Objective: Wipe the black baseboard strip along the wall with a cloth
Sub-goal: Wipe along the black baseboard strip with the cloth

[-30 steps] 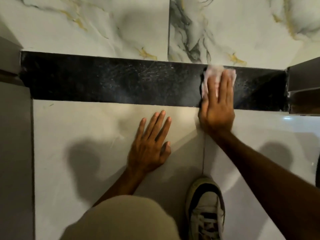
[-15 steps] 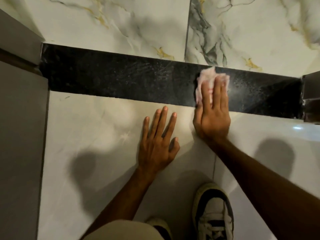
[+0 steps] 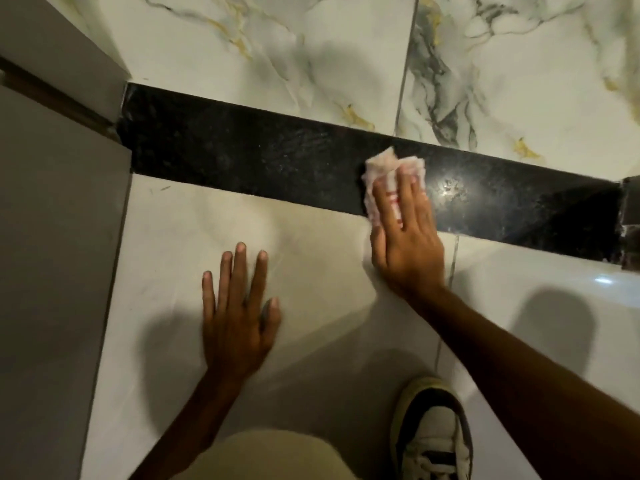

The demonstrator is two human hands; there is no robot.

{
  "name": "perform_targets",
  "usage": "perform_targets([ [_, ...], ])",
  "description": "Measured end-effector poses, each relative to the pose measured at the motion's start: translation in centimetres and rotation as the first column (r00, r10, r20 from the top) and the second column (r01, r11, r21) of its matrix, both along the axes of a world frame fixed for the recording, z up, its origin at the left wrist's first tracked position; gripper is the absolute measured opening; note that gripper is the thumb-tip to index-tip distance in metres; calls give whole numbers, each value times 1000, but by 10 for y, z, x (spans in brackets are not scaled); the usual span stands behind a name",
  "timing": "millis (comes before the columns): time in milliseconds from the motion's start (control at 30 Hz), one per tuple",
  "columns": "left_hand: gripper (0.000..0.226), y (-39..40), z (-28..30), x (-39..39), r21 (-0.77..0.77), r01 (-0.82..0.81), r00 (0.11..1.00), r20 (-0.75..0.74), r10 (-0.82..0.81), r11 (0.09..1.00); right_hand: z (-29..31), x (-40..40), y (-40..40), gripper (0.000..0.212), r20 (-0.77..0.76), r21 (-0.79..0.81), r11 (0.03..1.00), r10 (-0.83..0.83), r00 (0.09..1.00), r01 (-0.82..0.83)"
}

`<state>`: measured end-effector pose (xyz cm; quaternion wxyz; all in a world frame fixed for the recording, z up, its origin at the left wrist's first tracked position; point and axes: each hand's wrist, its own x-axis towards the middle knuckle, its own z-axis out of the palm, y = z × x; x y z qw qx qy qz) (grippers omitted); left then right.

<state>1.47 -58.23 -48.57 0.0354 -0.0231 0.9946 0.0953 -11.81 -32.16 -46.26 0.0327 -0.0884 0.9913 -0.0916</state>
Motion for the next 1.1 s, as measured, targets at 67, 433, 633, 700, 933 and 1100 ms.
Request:
perform_targets([
  [67, 68, -1, -4, -10, -10, -65, 997, -52, 64, 998, -3, -34, -30, 63, -40, -19, 991, -130, 991, 129],
  [433, 69, -47, 3, -20, 2, -252, 963, -93, 251, 968, -2, 2, -64, 60, -31, -133, 978, 157, 987, -159],
  [633, 67, -50, -8, -19, 1, -320, 934, -169, 315, 947, -9, -70, -134, 60, -74, -114, 981, -165, 984, 156],
  [700, 67, -51, -9, -18, -7, -384, 908, -184, 376, 923, -10, -84, -179, 64, -62, -146, 988, 42, 997, -50],
  [933, 67, -50, 1, -23, 5, -447, 884, -150, 442, 895, 2, 5, -111, 61, 18, -99, 916, 391, 920, -388],
  [1100, 68, -51, -5, -22, 2, -442, 888, -142, 438, 897, -3, -66, -149, 59, -18, -71, 997, 40, 999, -41],
])
